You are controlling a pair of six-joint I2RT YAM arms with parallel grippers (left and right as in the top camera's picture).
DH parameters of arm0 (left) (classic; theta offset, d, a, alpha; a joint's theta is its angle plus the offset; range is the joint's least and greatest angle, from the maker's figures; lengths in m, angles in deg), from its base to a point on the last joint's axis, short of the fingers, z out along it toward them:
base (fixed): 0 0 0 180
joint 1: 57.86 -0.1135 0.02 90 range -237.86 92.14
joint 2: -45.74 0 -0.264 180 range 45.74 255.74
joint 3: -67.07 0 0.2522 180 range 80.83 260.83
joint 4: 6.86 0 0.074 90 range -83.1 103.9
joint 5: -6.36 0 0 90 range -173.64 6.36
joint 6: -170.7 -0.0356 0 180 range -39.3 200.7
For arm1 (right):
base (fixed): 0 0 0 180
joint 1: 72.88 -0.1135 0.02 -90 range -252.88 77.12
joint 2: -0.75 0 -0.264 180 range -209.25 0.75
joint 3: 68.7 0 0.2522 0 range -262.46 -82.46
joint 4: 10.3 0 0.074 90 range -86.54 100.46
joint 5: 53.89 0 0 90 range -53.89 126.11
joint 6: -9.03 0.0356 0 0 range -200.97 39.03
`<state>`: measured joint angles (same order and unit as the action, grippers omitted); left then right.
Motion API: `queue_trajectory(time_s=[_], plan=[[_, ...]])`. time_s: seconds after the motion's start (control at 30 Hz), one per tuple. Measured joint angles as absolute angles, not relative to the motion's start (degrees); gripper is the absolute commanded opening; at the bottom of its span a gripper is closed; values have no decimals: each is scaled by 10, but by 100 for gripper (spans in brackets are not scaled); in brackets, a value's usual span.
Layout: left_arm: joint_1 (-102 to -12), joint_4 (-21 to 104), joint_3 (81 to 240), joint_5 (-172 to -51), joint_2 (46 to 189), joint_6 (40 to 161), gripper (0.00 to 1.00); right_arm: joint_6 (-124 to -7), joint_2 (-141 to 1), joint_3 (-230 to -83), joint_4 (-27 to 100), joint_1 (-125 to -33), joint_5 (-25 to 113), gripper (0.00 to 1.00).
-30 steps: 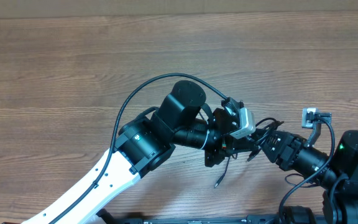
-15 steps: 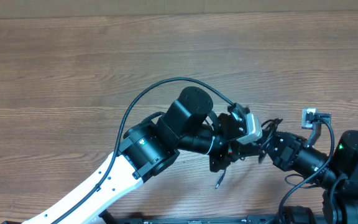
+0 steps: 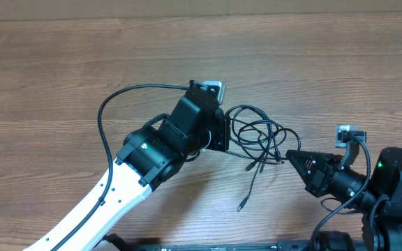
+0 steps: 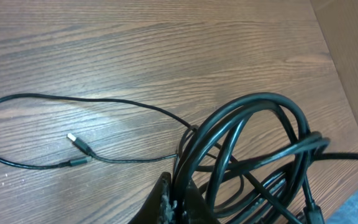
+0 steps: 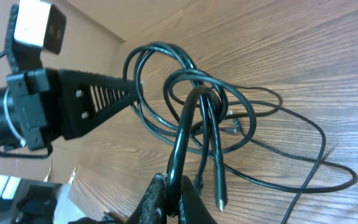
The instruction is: Untangle cables
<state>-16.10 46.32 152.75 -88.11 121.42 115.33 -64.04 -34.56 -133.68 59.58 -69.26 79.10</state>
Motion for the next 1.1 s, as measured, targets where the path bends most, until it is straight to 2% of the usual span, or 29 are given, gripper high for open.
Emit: queue_trajectory(time_s=[0.13,0.17,0.23,0.27,0.3,0.6,0.73,0.9,1.0,1.1], plan=[[-161,460,1527,-886,1214,1153,4,-652,-346,-1337,595,-693,797,5],[-161,459,1527,-887,1214,1150,4,-653,-346,-1337,595,-693,797,18],[-161,450,1527,-897,1214,1137,4,-656,-345,-1337,596,-693,798,71],[-161,445,1527,-906,1214,1128,4,-657,-346,-1337,596,-693,799,82],[-161,437,1527,-917,1214,1114,4,-658,-346,-1337,596,-693,798,99],[-163,403,1527,-1143,1214,861,4,-662,-346,-1337,622,-693,726,100],[-163,403,1527,-1236,1214,761,4,-662,-346,-1337,636,-693,675,96],[-163,403,1527,-1262,1214,727,4,-662,-346,-1337,642,-693,643,96],[-163,402,1527,-1272,1214,715,4,-658,-346,-1337,643,-693,642,100],[-163,385,1527,-1306,1214,707,4,-658,-346,-1337,640,-693,645,98]])
